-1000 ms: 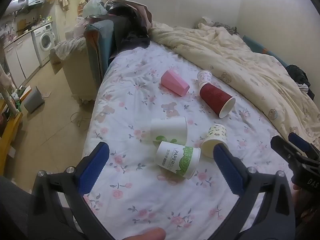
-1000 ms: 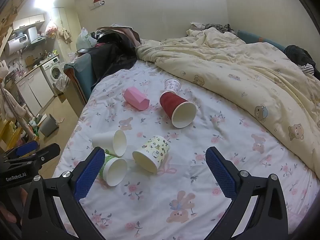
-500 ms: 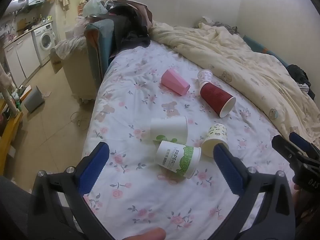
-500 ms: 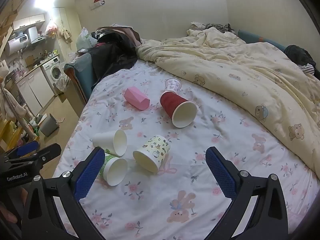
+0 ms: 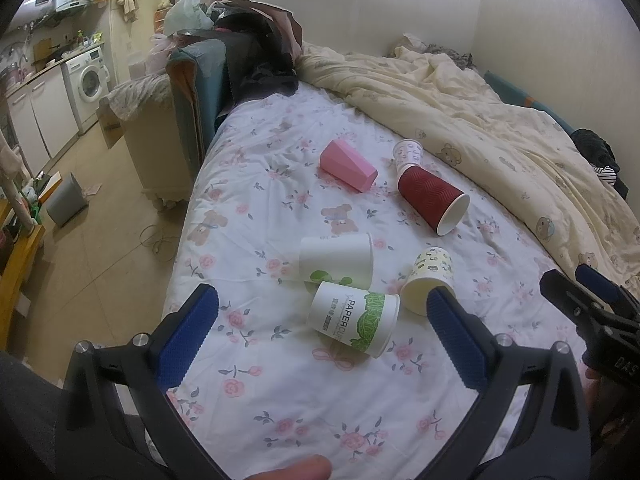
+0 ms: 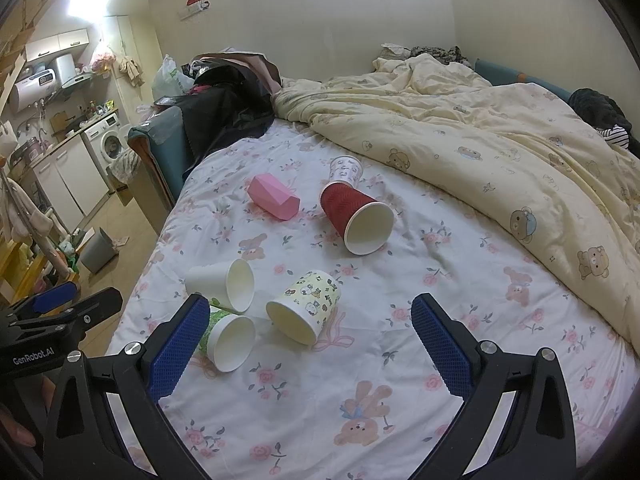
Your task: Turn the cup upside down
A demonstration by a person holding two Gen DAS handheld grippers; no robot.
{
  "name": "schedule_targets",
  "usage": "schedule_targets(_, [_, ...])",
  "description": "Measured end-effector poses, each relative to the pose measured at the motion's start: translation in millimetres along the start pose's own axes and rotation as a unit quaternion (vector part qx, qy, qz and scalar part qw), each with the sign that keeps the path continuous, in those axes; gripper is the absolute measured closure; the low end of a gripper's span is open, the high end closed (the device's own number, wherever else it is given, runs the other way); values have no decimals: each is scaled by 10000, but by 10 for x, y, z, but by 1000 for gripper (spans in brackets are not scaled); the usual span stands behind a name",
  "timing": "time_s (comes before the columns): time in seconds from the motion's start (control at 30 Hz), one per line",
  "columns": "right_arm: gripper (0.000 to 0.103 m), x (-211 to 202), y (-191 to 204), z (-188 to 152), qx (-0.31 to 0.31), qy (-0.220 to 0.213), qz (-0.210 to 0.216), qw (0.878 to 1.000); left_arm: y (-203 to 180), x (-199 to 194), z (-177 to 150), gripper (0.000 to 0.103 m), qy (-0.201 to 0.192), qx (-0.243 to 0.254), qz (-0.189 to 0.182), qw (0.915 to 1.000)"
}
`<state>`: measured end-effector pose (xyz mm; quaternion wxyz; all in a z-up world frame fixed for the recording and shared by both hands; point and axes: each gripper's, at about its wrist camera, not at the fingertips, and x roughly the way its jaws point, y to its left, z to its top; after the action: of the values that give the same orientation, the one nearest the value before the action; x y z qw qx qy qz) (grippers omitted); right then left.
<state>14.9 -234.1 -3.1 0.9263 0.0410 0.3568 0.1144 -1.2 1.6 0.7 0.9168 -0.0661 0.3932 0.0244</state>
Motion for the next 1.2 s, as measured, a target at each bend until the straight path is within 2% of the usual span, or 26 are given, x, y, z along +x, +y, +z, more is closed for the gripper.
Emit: schedule_targets(1.2, [0, 9, -75, 3, 105, -14, -91, 9999, 11, 6, 4, 0, 0, 12, 15, 10000])
